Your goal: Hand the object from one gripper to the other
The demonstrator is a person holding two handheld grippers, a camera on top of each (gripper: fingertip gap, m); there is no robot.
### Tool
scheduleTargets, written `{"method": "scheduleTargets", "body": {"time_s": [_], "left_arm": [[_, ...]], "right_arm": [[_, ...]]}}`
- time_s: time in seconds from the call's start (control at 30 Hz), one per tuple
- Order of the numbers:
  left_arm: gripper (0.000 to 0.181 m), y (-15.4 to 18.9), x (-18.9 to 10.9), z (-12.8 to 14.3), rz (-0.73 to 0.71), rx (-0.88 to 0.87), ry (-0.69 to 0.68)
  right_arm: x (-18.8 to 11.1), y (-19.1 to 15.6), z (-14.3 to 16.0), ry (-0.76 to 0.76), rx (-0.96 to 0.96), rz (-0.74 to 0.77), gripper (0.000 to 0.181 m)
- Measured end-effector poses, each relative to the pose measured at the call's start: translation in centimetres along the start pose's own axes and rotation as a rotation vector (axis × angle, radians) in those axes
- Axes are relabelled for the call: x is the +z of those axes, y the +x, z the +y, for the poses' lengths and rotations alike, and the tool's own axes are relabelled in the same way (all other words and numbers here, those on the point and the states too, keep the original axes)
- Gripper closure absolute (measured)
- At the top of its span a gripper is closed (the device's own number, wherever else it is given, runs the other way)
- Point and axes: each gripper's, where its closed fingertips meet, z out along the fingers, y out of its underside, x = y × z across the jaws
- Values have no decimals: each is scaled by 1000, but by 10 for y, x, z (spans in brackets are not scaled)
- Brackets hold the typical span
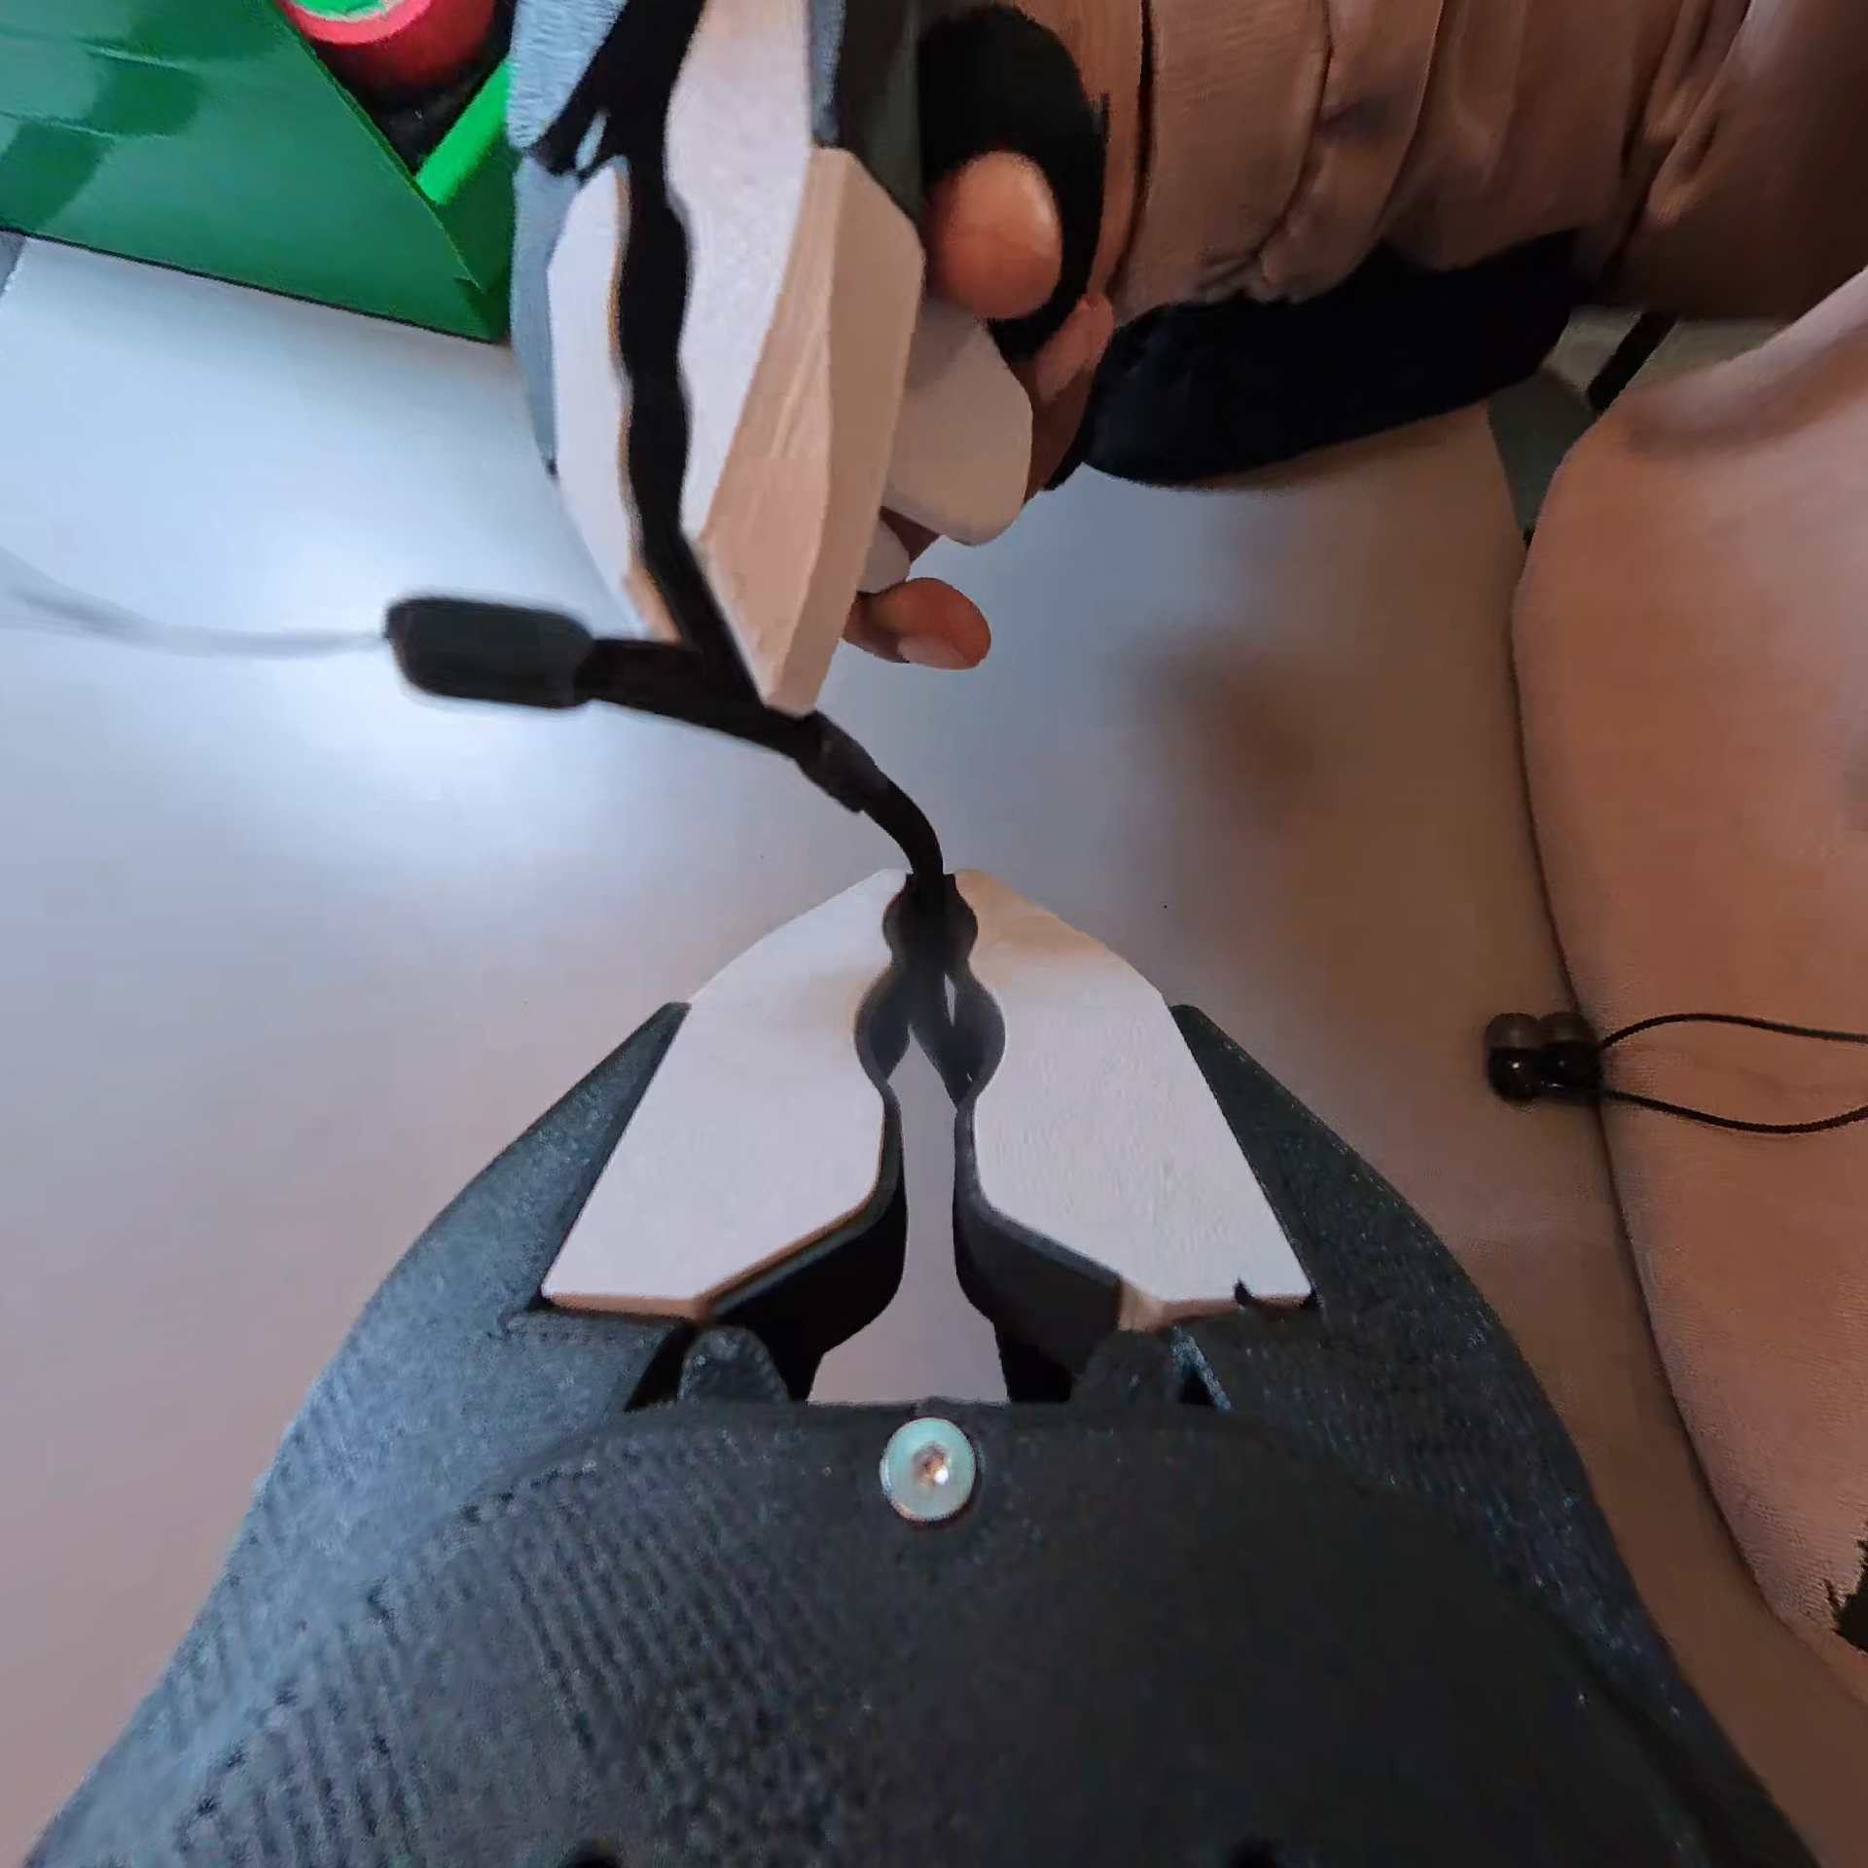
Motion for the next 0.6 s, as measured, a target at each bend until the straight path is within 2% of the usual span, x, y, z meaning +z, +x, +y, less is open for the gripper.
{"method": "scheduleTargets", "body": {"time_s": [0.07, 0.17, 0.23, 0.33, 0.47, 0.57, 0.6], "left_arm": [[178, -6, -11, -10, 24, -70, 98], [169, -15, -30, -24, 81, -184, 253], [163, -21, -43, -35, 110, -257, 363], [159, -28, -55, -47, 132, -327, 485], [159, -23, -57, -57, 162, -326, 551], [181, -20, -52, -55, 136, -275, 522], [181, -21, -50, -52, 108, -257, 499]], "right_arm": [[-6, -3, -12, 62, -68, 10, 179], [-16, 2, -24, 111, -256, 139, 179], [-21, 8, -27, 99, -387, 240, 179], [-14, 6, -20, 57, -462, 277, 179], [5, 5, -2, -19, -481, 259, 179], [14, 9, 8, -71, -500, 271, 178], [14, 11, 9, -76, -515, 285, 179]]}}
